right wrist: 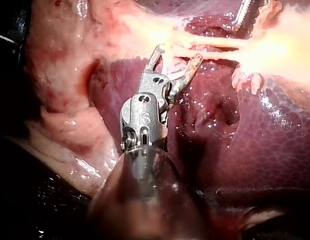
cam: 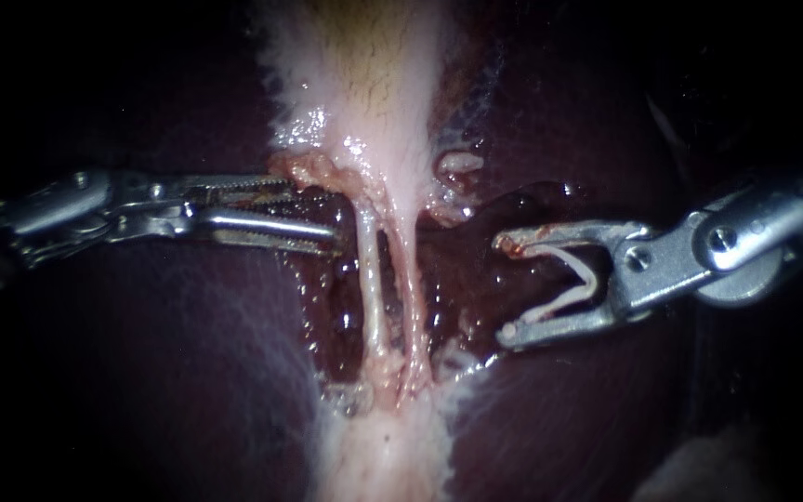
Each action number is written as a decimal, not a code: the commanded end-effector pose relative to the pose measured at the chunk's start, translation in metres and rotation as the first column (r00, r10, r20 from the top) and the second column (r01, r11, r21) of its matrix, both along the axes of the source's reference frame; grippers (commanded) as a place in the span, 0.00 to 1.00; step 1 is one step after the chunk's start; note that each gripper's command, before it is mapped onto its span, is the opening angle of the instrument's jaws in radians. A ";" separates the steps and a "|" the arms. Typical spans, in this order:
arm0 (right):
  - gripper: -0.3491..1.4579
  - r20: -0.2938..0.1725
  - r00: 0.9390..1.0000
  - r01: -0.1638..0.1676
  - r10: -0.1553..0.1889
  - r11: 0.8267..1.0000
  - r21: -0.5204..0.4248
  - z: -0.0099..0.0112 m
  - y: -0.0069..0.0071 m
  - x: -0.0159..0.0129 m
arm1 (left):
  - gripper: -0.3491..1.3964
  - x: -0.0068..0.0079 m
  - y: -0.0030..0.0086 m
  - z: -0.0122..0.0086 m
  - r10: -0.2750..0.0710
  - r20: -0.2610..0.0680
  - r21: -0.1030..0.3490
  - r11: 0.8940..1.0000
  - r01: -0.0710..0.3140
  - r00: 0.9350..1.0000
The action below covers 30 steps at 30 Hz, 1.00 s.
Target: Grabbing gallbladder
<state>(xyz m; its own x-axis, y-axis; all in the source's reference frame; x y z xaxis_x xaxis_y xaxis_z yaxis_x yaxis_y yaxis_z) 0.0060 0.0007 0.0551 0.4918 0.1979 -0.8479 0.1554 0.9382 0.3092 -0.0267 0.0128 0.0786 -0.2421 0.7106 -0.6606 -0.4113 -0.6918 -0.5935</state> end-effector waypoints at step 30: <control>0.47 0.000 1.000 0.000 0.000 1.000 0.000 0.0000 0.0000 0.0001 | 0.67 0.0042 -0.0015 -0.0106 0.059 -0.004 -0.078 0.995 -0.059 0.998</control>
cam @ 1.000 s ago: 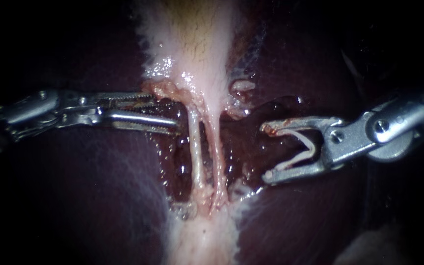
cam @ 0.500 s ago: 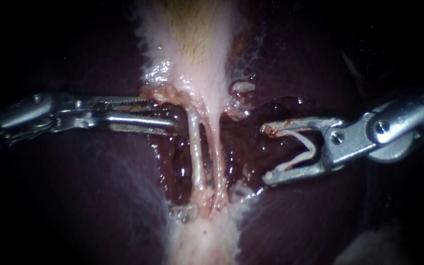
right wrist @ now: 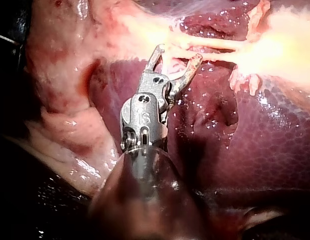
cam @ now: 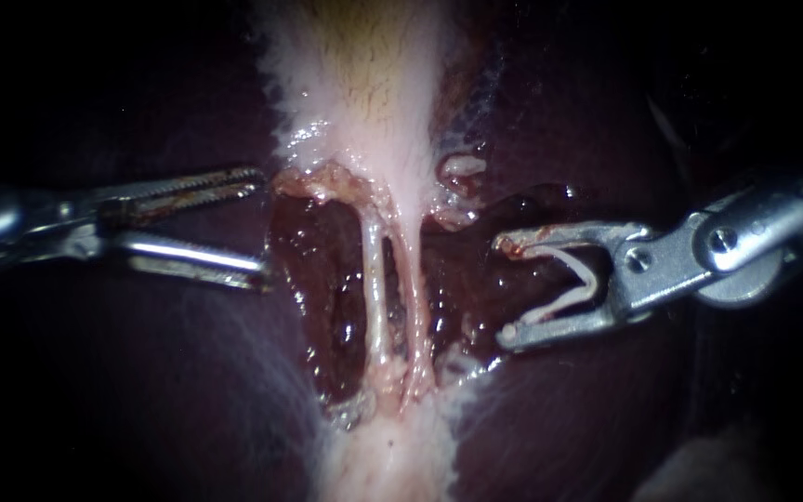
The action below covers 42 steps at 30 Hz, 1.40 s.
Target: Grabbing gallbladder
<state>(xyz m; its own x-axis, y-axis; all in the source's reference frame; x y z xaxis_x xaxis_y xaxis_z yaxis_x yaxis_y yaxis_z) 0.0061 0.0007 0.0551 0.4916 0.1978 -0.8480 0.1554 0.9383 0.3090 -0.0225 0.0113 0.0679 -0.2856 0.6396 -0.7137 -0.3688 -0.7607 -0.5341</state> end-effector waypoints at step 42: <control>0.46 0.000 1.000 0.001 -0.001 1.000 0.000 0.0000 -0.0001 -0.0001 | 0.38 -0.0055 0.0048 0.0073 0.110 -0.002 -0.179 0.978 -0.108 0.994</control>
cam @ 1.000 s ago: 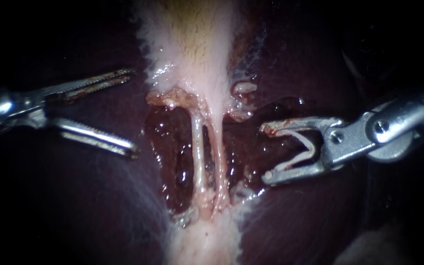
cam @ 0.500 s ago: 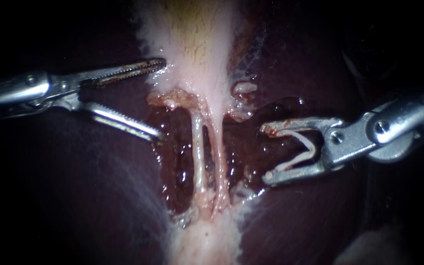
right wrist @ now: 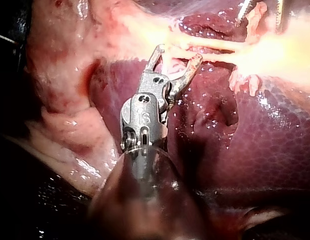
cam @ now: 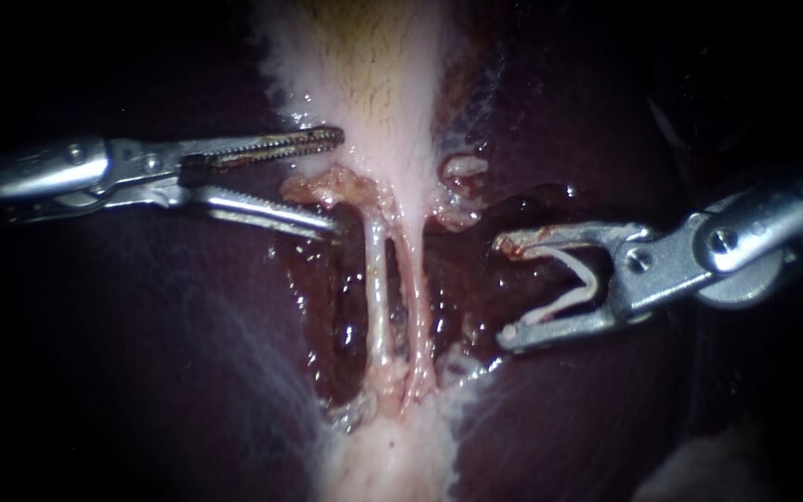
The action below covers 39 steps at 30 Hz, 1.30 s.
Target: Grabbing gallbladder
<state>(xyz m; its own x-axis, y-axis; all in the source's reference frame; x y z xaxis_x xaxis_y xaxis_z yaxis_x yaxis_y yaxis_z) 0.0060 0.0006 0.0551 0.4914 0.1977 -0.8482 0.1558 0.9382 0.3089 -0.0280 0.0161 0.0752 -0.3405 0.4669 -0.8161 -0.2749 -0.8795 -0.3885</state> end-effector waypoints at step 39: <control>0.46 0.000 1.000 0.001 -0.001 1.000 0.000 -0.0001 0.0000 0.0000 | 0.00 0.0047 0.0018 -0.0082 0.097 0.027 0.136 0.986 -0.100 0.995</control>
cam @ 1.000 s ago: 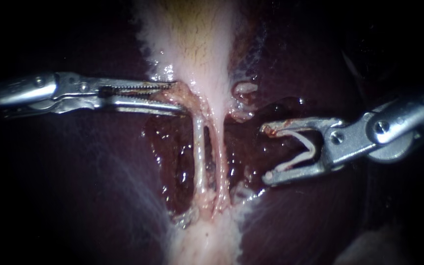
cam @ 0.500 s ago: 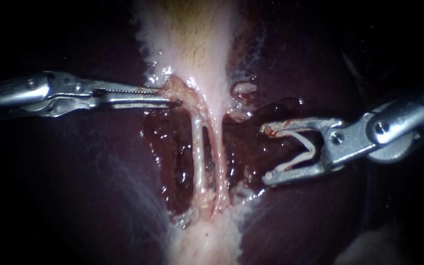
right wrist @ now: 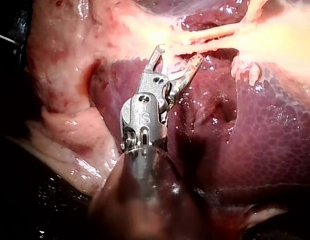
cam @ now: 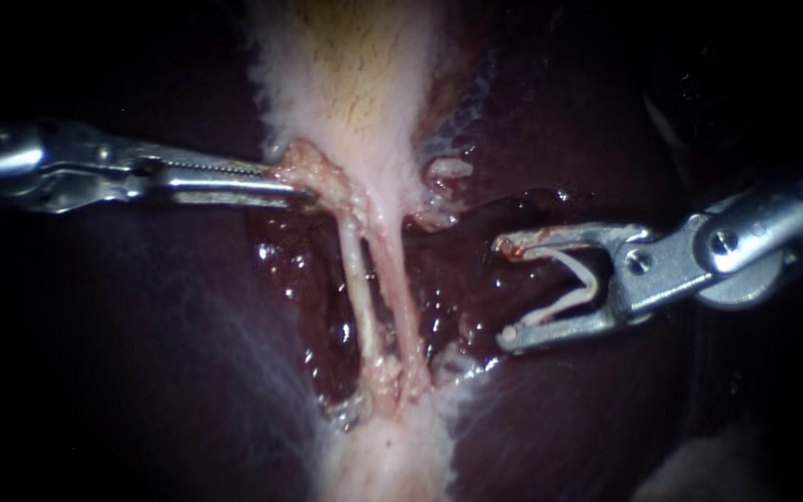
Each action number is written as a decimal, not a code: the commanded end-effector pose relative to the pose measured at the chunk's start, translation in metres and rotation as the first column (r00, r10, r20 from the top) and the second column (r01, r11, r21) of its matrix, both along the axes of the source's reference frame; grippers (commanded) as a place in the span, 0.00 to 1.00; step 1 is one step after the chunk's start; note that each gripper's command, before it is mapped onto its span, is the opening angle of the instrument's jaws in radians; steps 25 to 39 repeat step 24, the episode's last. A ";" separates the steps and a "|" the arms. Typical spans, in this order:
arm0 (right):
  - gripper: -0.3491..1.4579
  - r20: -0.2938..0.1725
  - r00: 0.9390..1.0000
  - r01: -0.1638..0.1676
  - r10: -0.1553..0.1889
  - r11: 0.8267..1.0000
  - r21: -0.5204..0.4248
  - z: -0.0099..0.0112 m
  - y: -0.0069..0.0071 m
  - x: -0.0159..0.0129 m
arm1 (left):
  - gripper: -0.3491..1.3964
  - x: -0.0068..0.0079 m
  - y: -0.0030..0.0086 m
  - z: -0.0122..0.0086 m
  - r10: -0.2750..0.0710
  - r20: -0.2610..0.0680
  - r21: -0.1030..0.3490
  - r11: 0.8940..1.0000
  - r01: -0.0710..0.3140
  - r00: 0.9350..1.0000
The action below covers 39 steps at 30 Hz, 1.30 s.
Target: Grabbing gallbladder
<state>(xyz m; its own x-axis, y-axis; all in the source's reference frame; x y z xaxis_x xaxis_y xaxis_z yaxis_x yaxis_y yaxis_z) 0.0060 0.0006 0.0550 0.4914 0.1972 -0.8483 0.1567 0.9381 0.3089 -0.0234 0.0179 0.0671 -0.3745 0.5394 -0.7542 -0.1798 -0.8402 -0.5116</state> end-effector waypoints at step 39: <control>0.46 0.000 1.000 0.000 0.000 1.000 0.000 0.0000 0.0000 -0.0001 | 0.00 0.0020 0.0013 -0.0021 -0.029 0.019 -0.002 1.000 0.029 0.999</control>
